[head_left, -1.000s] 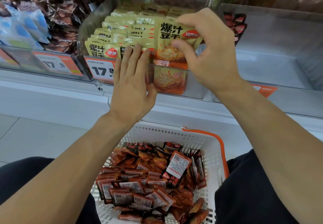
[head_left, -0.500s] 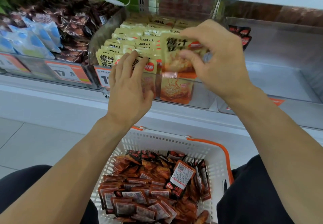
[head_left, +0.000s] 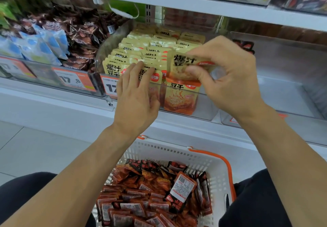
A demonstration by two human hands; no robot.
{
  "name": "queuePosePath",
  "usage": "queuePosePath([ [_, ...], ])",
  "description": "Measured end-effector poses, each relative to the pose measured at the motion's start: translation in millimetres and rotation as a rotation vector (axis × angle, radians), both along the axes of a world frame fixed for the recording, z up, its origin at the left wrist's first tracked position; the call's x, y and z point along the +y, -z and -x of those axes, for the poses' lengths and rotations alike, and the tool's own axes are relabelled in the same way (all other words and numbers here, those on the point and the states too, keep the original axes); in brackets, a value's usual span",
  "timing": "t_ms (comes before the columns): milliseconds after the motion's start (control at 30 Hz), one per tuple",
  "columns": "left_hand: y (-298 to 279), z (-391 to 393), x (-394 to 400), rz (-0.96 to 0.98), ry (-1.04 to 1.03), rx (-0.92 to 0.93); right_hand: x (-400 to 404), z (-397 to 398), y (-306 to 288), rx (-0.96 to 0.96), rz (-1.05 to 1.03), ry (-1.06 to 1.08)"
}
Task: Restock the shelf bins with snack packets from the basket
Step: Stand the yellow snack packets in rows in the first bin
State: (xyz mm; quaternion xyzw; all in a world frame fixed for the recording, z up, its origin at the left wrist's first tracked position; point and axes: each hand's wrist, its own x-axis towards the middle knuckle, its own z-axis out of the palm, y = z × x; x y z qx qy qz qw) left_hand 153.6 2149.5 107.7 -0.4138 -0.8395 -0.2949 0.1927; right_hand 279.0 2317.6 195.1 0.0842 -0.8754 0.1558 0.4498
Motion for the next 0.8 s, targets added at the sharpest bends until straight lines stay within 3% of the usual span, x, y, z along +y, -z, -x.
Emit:
queuePosePath([
  [333,-9,11,-9,-0.153,-0.046,-0.069,-26,40,19,0.048,0.068,-0.008],
  [500,-7,22,-17,-0.068,-0.064,-0.070,-43,74,25,-0.085,0.078,-0.005],
  [800,-17,32,-19,-0.289,-0.017,-0.209,-32,97,22,-0.286,0.065,0.095],
])
